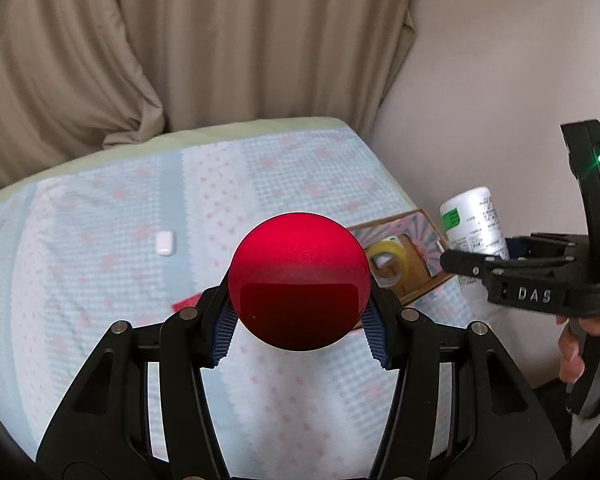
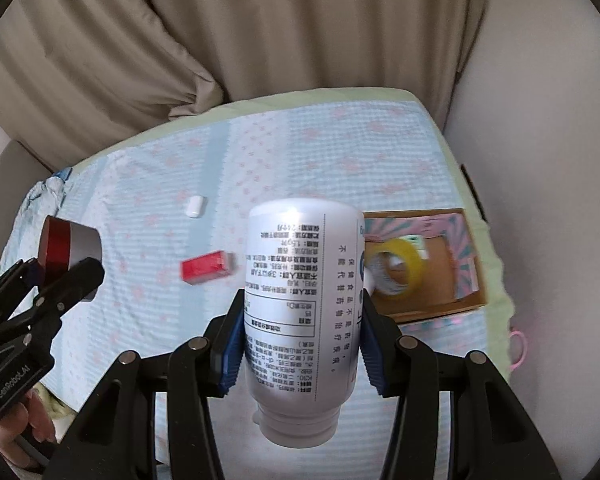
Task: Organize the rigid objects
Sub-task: 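Carry the red cap and white pill bottle over the cardboard box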
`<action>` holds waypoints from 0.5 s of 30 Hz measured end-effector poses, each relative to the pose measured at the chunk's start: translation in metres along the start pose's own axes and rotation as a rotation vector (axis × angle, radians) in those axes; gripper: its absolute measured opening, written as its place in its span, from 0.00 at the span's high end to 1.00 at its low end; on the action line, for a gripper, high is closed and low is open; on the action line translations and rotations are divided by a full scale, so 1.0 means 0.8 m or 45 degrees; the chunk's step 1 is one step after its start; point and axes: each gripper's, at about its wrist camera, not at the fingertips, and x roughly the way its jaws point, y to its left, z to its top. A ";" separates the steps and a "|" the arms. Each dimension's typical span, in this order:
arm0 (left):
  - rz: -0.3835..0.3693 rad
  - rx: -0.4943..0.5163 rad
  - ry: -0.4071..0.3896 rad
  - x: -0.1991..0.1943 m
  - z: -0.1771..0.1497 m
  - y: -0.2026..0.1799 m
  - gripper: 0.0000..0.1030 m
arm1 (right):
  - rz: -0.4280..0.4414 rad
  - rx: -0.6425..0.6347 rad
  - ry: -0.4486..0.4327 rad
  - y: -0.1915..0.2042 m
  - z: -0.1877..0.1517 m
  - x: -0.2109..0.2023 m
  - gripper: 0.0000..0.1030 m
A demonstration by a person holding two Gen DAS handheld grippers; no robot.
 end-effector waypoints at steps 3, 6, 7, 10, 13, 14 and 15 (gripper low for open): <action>-0.019 -0.029 0.028 0.024 0.002 -0.039 0.51 | 0.003 0.007 0.024 -0.047 0.005 0.008 0.55; -0.025 -0.026 0.075 0.055 0.005 -0.078 0.51 | -0.004 0.012 0.046 -0.092 0.011 0.018 0.55; -0.027 -0.024 0.084 0.061 0.006 -0.086 0.51 | -0.004 0.018 0.057 -0.107 0.014 0.023 0.55; -0.041 -0.019 0.127 0.094 0.008 -0.114 0.51 | -0.008 0.035 0.086 -0.143 0.022 0.042 0.55; -0.054 -0.015 0.179 0.131 0.008 -0.138 0.51 | -0.006 0.062 0.129 -0.176 0.029 0.067 0.55; -0.055 -0.010 0.194 0.144 0.008 -0.145 0.51 | -0.004 0.072 0.145 -0.187 0.031 0.078 0.55; -0.056 -0.005 0.215 0.161 0.007 -0.152 0.51 | -0.001 0.080 0.159 -0.196 0.033 0.087 0.55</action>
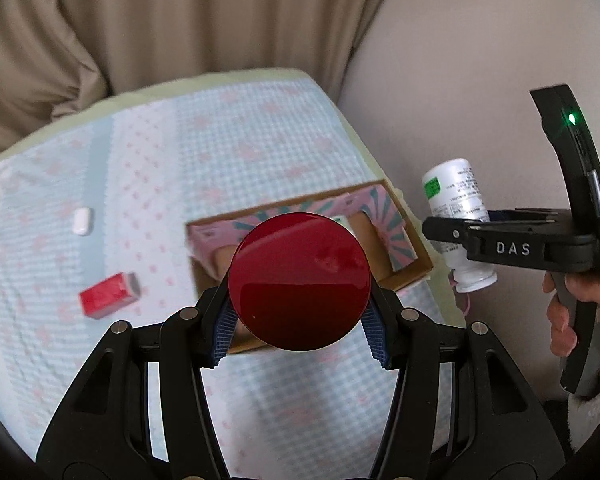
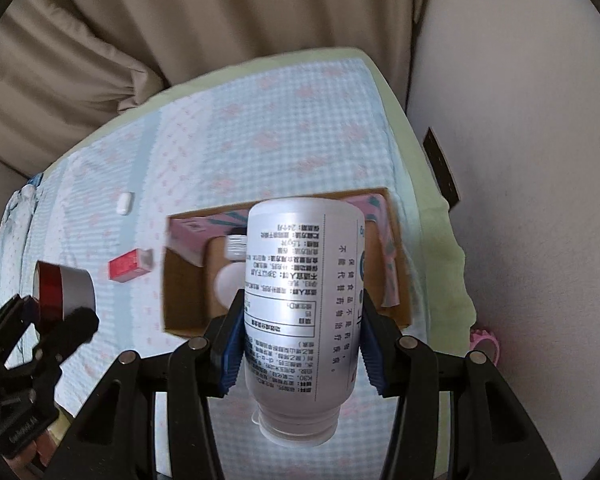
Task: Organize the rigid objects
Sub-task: 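Carry the red cap and white pill bottle over the cardboard box, then lower both objects into the box and open both grippers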
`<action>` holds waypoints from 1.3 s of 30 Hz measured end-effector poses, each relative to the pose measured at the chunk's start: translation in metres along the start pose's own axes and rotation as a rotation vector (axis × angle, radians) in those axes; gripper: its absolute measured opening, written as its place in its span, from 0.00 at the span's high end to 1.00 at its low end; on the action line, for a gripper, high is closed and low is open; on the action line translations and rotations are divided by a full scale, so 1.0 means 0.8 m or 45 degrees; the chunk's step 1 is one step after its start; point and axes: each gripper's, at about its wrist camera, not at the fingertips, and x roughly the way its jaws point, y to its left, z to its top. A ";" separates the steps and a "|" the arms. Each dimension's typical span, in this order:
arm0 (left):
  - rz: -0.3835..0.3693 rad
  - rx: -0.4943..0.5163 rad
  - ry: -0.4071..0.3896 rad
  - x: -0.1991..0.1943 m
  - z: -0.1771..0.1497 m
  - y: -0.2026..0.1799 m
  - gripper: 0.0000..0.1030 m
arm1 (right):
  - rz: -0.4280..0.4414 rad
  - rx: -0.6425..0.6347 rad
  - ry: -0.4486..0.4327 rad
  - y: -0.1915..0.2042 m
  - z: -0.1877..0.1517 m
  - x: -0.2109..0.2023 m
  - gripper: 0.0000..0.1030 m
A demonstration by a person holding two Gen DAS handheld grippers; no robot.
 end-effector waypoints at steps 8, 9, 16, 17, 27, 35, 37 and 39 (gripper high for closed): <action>-0.005 0.016 0.142 0.124 0.005 -0.027 0.51 | 0.038 0.033 0.109 -0.061 0.022 0.090 0.55; -0.014 0.012 0.142 0.135 0.004 -0.028 0.51 | 0.044 0.036 0.116 -0.065 0.024 0.098 0.55; -0.016 0.019 0.272 0.215 -0.013 -0.034 0.51 | 0.090 0.023 0.151 -0.084 0.026 0.161 0.55; -0.016 0.023 0.283 0.222 -0.015 -0.034 0.51 | 0.095 0.017 0.153 -0.085 0.026 0.165 0.55; -0.023 0.086 0.344 0.240 -0.015 -0.036 0.25 | 0.159 0.026 0.195 -0.094 0.027 0.191 0.48; 0.030 0.086 0.306 0.211 -0.014 -0.020 0.00 | 0.258 0.085 0.107 -0.093 0.026 0.169 0.00; 0.039 0.074 0.310 0.211 -0.015 -0.016 0.00 | 0.261 0.096 0.114 -0.093 0.025 0.170 0.00; 0.041 0.067 0.317 0.210 -0.018 -0.012 0.00 | 0.251 0.101 0.116 -0.092 0.025 0.170 0.00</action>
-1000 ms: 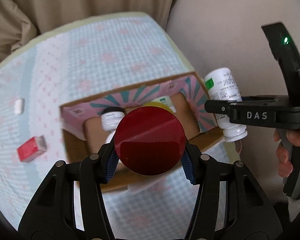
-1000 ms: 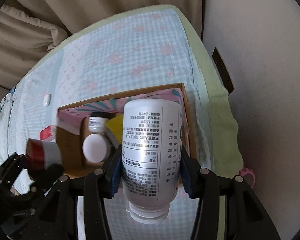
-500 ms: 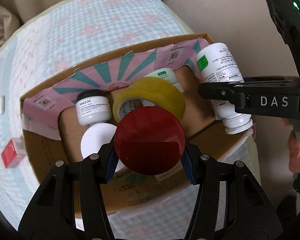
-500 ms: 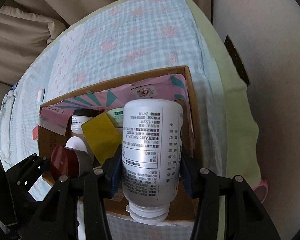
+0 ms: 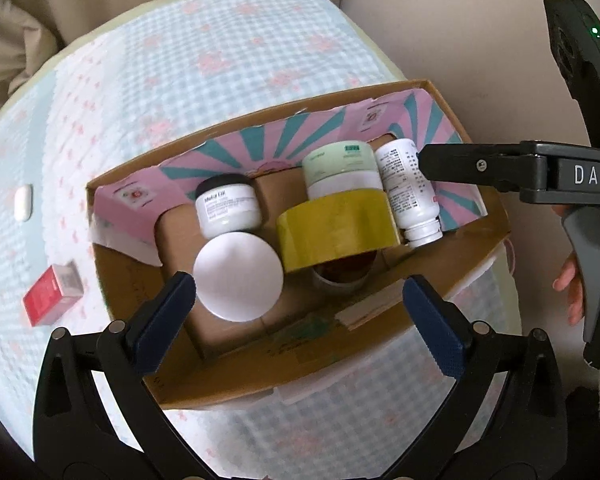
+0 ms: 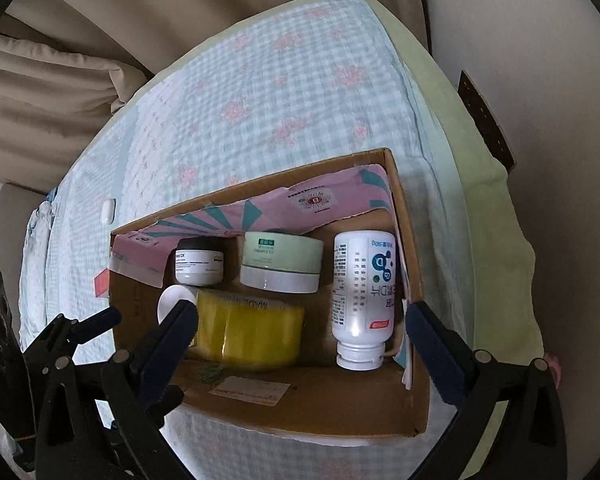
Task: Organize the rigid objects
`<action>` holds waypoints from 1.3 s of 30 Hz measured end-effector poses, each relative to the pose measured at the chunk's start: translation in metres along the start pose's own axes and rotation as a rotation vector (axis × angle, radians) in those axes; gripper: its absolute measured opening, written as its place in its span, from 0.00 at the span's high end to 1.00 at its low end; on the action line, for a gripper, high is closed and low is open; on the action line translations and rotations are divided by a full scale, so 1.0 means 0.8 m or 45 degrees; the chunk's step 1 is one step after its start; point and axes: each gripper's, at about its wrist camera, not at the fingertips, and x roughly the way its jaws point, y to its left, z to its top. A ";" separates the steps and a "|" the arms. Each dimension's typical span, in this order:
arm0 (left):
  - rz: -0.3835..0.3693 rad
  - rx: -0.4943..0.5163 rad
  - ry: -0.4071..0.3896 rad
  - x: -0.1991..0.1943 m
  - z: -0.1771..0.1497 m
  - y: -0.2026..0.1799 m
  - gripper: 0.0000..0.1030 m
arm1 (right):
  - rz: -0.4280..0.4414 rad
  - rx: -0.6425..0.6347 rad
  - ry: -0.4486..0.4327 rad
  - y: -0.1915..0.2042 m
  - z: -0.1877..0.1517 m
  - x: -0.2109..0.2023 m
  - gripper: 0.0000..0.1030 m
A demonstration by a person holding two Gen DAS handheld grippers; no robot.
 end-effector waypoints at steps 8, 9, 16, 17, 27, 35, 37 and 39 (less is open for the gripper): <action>0.002 0.000 -0.015 -0.021 -0.002 0.002 0.00 | -0.044 -0.009 0.002 0.004 0.002 -0.011 0.00; 0.002 0.000 -0.020 -0.026 -0.002 0.001 0.00 | -0.053 -0.010 0.002 0.004 0.002 -0.014 0.00; 0.001 -0.002 -0.071 -0.061 -0.003 0.000 0.00 | -0.100 -0.018 -0.027 0.018 -0.004 -0.041 0.00; 0.000 -0.004 -0.082 -0.069 -0.004 0.001 0.00 | -0.105 -0.021 -0.033 0.021 -0.005 -0.046 0.00; 0.035 -0.039 -0.222 -0.177 -0.039 0.025 0.00 | -0.146 -0.066 -0.136 0.084 -0.030 -0.121 0.00; 0.069 -0.075 -0.302 -0.259 -0.080 0.077 0.00 | -0.191 -0.133 -0.201 0.165 -0.072 -0.168 0.00; 0.072 -0.110 -0.332 -0.278 -0.093 0.102 0.00 | -0.209 -0.148 -0.222 0.189 -0.086 -0.176 0.00; 0.088 -0.146 -0.374 -0.300 -0.108 0.132 0.00 | -0.229 -0.158 -0.247 0.216 -0.102 -0.181 0.00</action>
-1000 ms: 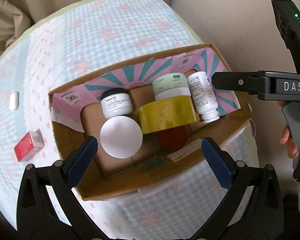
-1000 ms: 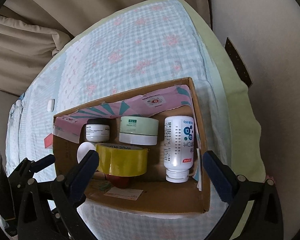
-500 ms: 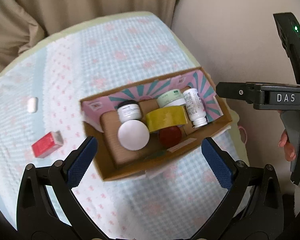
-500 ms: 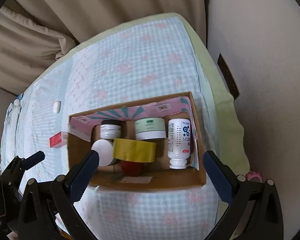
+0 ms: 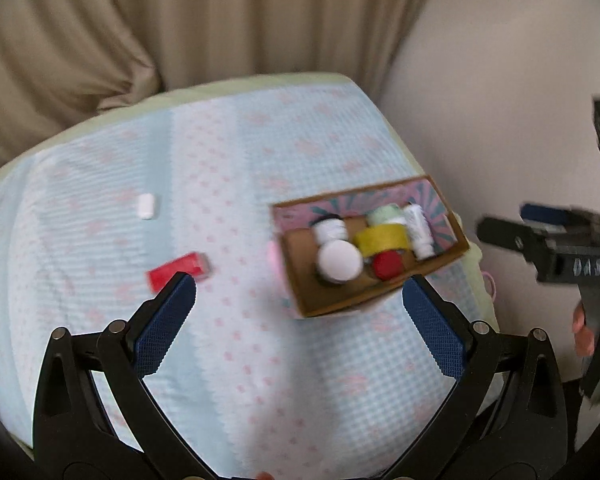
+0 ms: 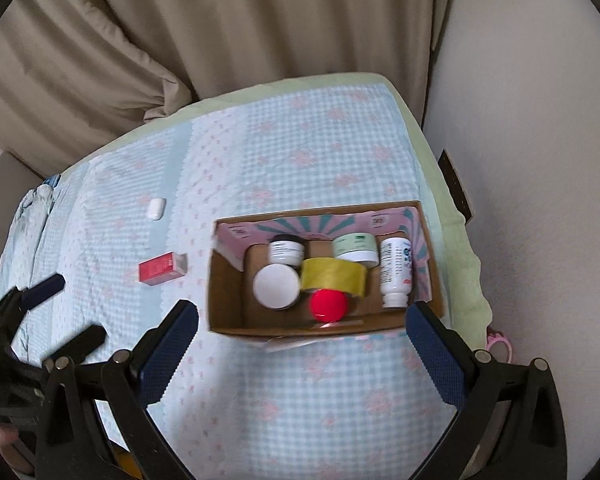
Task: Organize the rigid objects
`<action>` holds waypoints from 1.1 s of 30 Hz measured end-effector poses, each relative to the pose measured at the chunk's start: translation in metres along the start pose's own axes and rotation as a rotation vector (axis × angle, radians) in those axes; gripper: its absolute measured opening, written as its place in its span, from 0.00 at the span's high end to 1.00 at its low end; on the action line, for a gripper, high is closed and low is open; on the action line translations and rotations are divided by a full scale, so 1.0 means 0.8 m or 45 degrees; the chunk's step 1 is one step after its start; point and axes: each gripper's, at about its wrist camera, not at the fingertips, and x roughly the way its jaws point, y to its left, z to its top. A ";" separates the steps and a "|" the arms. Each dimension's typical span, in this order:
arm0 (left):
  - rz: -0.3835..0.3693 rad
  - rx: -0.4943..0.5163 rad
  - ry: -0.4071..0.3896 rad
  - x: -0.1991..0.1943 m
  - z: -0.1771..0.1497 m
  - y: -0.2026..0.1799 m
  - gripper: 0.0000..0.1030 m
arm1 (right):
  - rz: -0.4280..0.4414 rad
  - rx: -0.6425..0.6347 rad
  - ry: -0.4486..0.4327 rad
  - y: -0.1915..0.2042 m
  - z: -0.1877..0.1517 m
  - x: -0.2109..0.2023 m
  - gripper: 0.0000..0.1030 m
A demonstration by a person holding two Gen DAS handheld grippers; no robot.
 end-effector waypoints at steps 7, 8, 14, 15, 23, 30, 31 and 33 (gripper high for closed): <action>0.014 -0.057 -0.061 -0.070 -0.014 0.123 0.00 | -0.080 0.028 -0.061 0.102 -0.037 -0.035 0.00; 0.011 -0.056 -0.072 -0.082 -0.016 0.145 0.00 | -0.090 0.035 -0.071 0.118 -0.040 -0.037 0.00; -0.017 -0.049 -0.086 -0.112 -0.014 0.240 0.00 | -0.084 0.154 -0.083 0.197 -0.052 -0.040 0.00; -0.023 -0.043 -0.086 -0.114 -0.012 0.256 0.00 | -0.083 0.182 -0.085 0.211 -0.052 -0.039 0.00; -0.056 -0.046 -0.001 -0.092 0.017 0.357 0.00 | -0.065 0.414 -0.047 0.291 -0.050 -0.011 0.00; -0.056 -0.038 0.088 -0.017 0.048 0.399 0.00 | -0.037 0.617 0.018 0.331 -0.043 0.052 0.00; -0.060 -0.042 0.101 -0.005 0.051 0.401 0.00 | -0.026 0.653 0.031 0.332 -0.042 0.065 0.00; -0.068 -0.054 0.137 0.025 0.062 0.408 0.00 | -0.007 0.727 0.057 0.333 -0.039 0.088 0.00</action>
